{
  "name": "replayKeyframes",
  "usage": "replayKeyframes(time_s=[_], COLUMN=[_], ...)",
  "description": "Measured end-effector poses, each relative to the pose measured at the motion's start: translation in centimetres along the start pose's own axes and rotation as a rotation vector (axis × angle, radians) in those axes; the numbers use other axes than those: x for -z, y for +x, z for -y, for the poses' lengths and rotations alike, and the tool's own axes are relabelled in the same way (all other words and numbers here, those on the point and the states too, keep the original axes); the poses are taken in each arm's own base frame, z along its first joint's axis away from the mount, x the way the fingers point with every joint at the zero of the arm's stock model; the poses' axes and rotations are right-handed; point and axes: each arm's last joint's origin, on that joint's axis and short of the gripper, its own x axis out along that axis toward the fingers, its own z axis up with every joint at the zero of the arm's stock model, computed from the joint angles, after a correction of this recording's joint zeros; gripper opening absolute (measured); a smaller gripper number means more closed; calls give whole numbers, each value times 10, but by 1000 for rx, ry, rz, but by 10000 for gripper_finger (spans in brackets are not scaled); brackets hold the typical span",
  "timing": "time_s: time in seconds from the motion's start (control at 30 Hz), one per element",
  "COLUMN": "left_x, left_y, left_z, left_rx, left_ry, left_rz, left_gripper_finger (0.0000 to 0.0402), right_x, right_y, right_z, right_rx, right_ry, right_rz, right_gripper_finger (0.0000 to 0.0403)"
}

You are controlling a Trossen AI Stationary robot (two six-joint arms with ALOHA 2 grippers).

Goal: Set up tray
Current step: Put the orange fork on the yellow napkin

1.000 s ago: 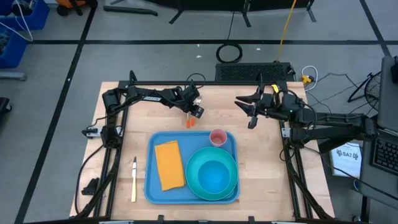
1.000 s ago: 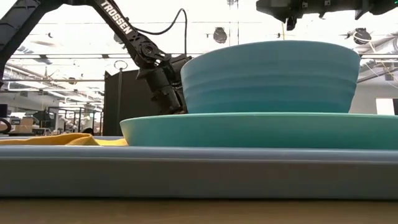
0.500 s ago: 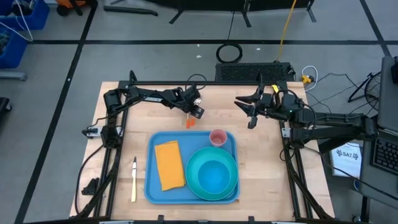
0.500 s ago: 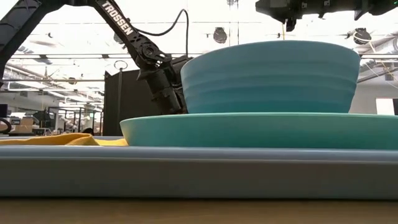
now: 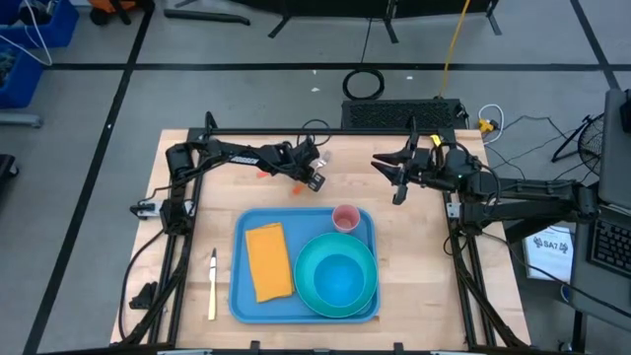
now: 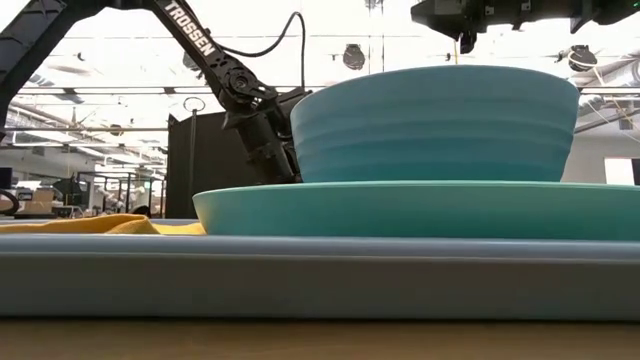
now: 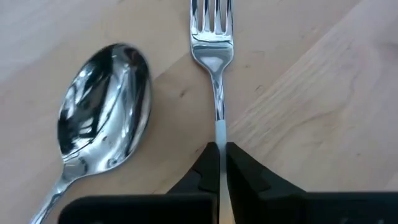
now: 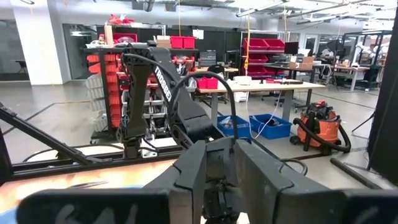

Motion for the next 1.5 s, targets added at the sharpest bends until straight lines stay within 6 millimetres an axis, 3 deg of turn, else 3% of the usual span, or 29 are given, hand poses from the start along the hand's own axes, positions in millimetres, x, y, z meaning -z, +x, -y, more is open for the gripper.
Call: replayKeyframes(time_s=[0.3,0.43,0.57,0.73,0.87,1.17,1.33,1.5], left_x=[4,-1,10,57,110,234,276,303], left_y=[-12,-45,-91,-139,-164,-171,-172,-159], left_z=[18,30,53,72,70,67,74,84], left_rx=[-6,-4,-38,-37,-15,295,401,435], left_ry=[79,119,177,153,-26,-528,-660,-731], left_rz=[44,126,204,266,347,545,590,556], left_gripper_finger=[8,2,2,2,2,1,1,1], right_x=[2,4,4,5,4,2,2,2], right_y=[0,0,0,0,0,0,0,0], right_z=[0,0,1,1,1,1,1,1], right_rx=[5,6,9,11,10,9,8,8], right_ry=[-2,-3,-5,-21,-37,-66,-71,-63], right_rz=[-24,-39,-44,-54,-46,-29,-26,-21], right_gripper_finger=[77,77,77,77,77,77,77,77])
